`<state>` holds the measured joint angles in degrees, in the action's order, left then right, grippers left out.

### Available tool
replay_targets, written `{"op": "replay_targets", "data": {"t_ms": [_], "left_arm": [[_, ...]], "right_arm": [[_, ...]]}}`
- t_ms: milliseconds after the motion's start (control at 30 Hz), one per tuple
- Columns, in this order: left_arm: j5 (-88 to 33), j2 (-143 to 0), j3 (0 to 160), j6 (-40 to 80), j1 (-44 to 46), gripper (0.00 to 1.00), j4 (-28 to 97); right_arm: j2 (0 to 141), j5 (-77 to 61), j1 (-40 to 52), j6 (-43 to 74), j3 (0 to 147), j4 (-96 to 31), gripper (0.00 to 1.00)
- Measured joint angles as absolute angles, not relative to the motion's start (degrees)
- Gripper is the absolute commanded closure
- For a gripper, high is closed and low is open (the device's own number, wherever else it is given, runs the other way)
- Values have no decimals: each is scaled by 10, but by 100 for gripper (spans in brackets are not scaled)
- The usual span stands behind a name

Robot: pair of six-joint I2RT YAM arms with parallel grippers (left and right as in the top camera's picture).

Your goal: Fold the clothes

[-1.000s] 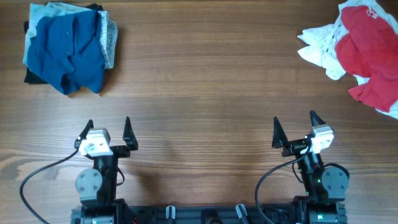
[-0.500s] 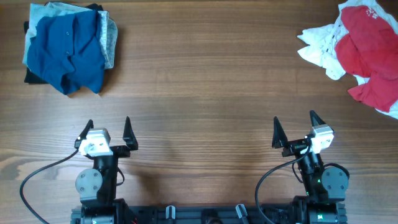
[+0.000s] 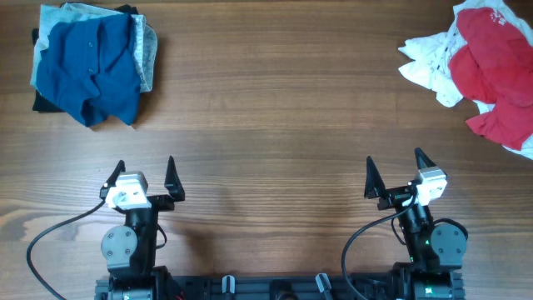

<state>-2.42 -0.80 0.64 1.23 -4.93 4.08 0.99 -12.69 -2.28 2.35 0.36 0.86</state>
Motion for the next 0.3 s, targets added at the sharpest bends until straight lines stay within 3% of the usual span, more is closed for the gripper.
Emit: {"op": "replay_targets", "data": {"t_ms": [300], "left_arm": [[-24,-8,6,12,-49,0,41]], "right_arm": [[10,-127,-23,23,4,9,0]]}}
